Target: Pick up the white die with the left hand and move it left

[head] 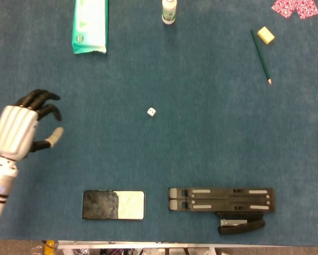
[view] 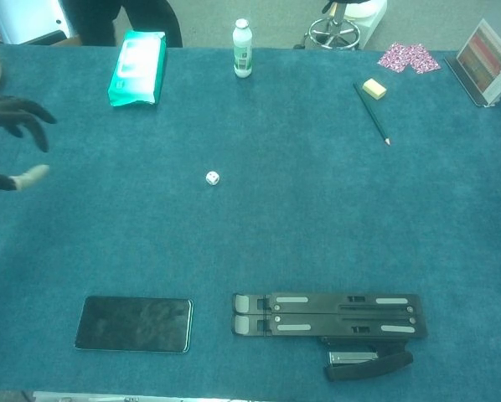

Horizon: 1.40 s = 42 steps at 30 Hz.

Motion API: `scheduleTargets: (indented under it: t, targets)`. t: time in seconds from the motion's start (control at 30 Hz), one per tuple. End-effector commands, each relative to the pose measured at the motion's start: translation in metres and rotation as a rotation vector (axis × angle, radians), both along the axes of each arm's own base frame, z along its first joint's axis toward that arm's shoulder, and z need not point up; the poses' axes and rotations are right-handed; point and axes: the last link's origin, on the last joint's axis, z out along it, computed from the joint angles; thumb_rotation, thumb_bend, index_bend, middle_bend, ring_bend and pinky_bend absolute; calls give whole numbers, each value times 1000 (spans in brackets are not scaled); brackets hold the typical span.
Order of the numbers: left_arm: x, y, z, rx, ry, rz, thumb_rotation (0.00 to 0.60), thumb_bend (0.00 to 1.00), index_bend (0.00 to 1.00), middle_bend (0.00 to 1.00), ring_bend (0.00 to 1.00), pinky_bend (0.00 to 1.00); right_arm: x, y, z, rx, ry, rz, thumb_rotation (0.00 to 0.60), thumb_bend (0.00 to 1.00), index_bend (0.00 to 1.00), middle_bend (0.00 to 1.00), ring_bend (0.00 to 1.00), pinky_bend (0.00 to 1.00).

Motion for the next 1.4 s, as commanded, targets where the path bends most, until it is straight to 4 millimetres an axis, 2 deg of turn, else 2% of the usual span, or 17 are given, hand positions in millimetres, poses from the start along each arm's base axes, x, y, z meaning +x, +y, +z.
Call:
scheduleTargets:
  t: [0.03, 0.3, 0.6, 0.73, 1.0, 1.4]
  targets:
    - [15, 9, -19, -53, -18, -12, 600, 287, 494, 256, 201, 372, 1, -1, 2, -9, 5, 0, 600, 0, 397, 307, 261, 305]
    - [39, 18, -52, -141, -41, -50, 600, 286, 488, 191, 161, 344, 0, -2, 7, -23, 11, -7, 600, 0, 397, 307, 261, 305]
    - [63, 31, -82, -208, -33, -72, 600, 286, 482, 104, 39, 196, -5, 0, 10, -35, 6, -18, 600, 0, 397, 307, 261, 305]
    - [69, 36, -94, -225, -34, -77, 600, 286, 458, 74, 24, 188, -7, 0, 10, -33, 3, -25, 600, 0, 398, 307, 261, 306]
    - [77, 44, -113, -267, -21, -76, 600, 266, 345, 39, 15, 187, -8, 0, 10, -33, 0, -28, 600, 0, 398, 307, 261, 305]
    - [93, 53, -138, -306, -8, -71, 600, 262, 342, 36, 15, 187, -10, 1, 9, -31, -3, -38, 600, 0, 397, 306, 261, 305]
